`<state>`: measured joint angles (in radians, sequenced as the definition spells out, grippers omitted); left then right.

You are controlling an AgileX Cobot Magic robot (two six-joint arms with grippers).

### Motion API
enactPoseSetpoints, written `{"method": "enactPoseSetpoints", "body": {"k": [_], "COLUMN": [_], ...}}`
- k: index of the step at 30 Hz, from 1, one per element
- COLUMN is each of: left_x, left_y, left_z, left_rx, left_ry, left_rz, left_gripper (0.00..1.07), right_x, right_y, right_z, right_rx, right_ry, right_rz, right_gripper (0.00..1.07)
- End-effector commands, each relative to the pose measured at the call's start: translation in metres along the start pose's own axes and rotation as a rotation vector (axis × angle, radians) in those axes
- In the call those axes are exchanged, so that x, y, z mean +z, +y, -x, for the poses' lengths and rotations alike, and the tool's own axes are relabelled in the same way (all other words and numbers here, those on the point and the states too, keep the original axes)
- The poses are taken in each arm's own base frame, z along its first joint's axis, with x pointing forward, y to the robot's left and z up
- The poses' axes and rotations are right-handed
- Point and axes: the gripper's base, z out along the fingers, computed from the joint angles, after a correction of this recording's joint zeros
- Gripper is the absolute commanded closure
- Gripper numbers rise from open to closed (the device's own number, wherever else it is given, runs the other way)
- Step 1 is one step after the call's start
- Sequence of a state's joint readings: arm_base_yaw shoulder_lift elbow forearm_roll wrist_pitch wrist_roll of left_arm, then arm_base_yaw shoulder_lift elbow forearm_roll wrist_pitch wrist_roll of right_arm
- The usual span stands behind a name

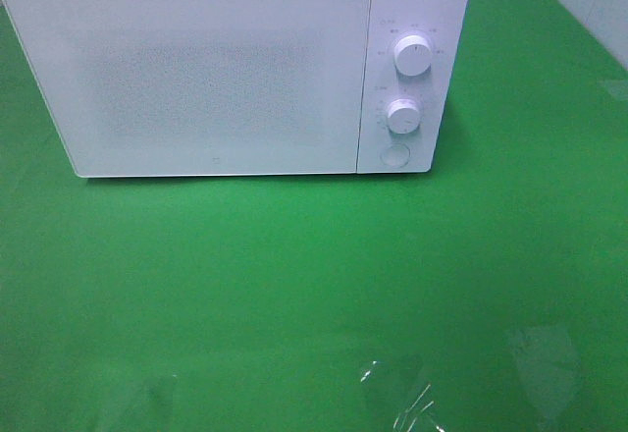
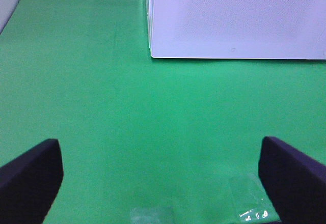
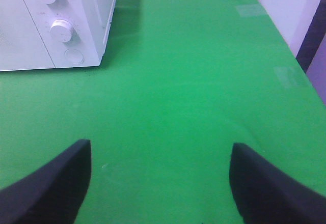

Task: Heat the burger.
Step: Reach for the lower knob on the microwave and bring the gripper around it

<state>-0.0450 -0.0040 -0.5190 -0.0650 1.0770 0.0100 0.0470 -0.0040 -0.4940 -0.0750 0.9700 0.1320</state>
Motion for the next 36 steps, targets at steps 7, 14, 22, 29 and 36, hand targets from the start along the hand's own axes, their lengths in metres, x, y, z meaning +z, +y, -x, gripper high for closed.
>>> {"method": "enactPoseSetpoints", "body": {"k": [7,14,22,29,36], "left_x": [-0.002,-0.002,-0.002,-0.002,-0.002], "left_y": [-0.001,-0.001,-0.001,-0.001,-0.001], "left_z": [-0.001,-0.001,-0.001,-0.001,-0.001], "left_rx": [-0.004,-0.004,-0.004,-0.004,-0.004], "left_ry": [-0.024,-0.024,-0.023,-0.023,-0.023], "left_rz": [-0.005,-0.005,-0.005,-0.005,-0.005], "left_gripper": [0.1,0.1,0.1,0.1,0.1], "right_x": [-0.002,-0.002,-0.003,0.016,0.042], "right_y": [0.0,0.0,0.001,0.005,0.009], "right_z": [-0.002,-0.002,0.012,0.036,0.05], "right_rx": [-0.006,-0.002,-0.001,-0.009,-0.014], "right_ry": [-0.029,-0.029,-0.027,-0.019,-0.075], "right_rz": [-0.002,-0.005,-0.009,-0.003,0.016], "right_gripper": [0.34,0.34,0.34,0.34,0.34]}}
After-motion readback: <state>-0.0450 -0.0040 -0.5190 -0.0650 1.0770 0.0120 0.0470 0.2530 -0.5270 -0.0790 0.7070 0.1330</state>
